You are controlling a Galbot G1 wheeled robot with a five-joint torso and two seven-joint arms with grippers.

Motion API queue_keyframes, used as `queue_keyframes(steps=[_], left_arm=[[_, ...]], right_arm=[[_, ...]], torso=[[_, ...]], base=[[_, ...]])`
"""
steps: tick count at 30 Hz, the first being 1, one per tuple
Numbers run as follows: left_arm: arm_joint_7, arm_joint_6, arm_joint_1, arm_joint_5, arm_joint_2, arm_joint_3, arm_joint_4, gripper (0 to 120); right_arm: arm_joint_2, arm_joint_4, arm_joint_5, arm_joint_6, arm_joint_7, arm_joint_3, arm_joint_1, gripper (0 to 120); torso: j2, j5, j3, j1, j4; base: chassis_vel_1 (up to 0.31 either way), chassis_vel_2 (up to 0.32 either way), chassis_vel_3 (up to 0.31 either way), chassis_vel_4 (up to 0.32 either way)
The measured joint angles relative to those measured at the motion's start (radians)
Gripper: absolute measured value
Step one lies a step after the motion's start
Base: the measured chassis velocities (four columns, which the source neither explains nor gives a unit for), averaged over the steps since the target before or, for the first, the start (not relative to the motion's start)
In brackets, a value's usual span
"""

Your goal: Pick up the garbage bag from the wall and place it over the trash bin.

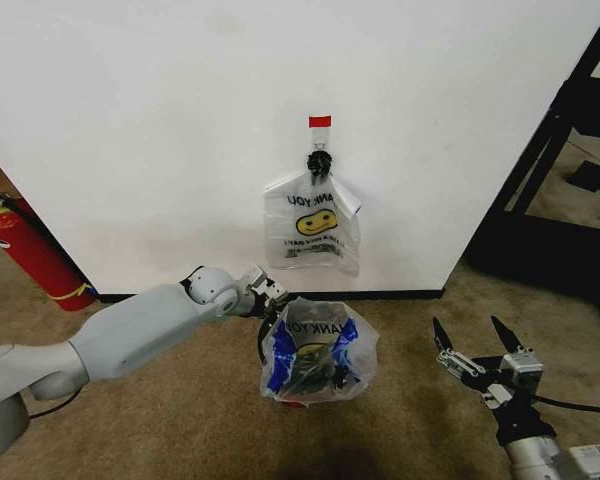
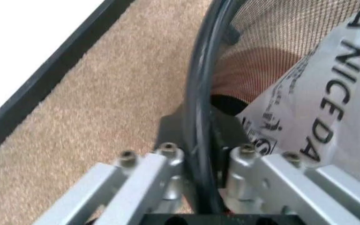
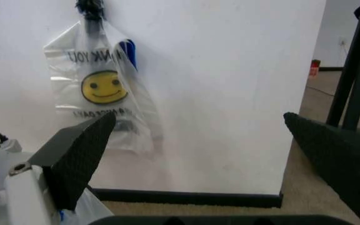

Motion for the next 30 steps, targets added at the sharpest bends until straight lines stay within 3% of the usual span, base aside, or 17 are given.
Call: queue_keyframes(steps=[3, 10, 17, 25, 30], left_arm=[[-0.005, -0.001, 0.020, -0.001, 0.010, -0.017, -0.012, 0], [-0.046, 0.009, 0.055, -0.027, 0.022, -0.065, -0.034, 0], [-0.206, 0.074, 0.116, -0.156, 0.044, -0.187, -0.107, 0], [-0.416, 0.111, 0.300, -0.307, 0.070, -0.382, -0.218, 0], [-0.626, 0.110, 0.448, -0.378, 0.058, -0.581, -0.310, 0]], right_arm=[[0.000, 0.000, -0.002, -0.002, 0.002, -0.005, 0.005, 100], [-0.002, -0.008, -0.002, -0.012, 0.011, -0.011, 0.015, 100], [-0.003, -0.023, -0.002, -0.016, 0.013, -0.019, 0.021, 100], [-0.013, -0.044, 0.000, -0.017, 0.013, -0.033, 0.037, 100], [-0.022, -0.044, 0.007, -0.025, 0.013, -0.036, 0.045, 100]], torso=[[0.000, -0.0003, 0.000, 0.000, 0.0000], [0.000, -0.0004, 0.000, 0.000, -0.0003], [0.000, -0.0001, 0.000, 0.000, -0.0003], [0.000, -0.0006, 0.000, 0.000, -0.0001], [0.000, -0.0002, 0.000, 0.000, 0.0001]], base=[[0.000, 0.000, 0.000, 0.000], [0.000, 0.000, 0.000, 0.000], [0.000, 0.000, 0.000, 0.000], [0.000, 0.000, 0.000, 0.000], [0.000, 0.000, 0.000, 0.000]])
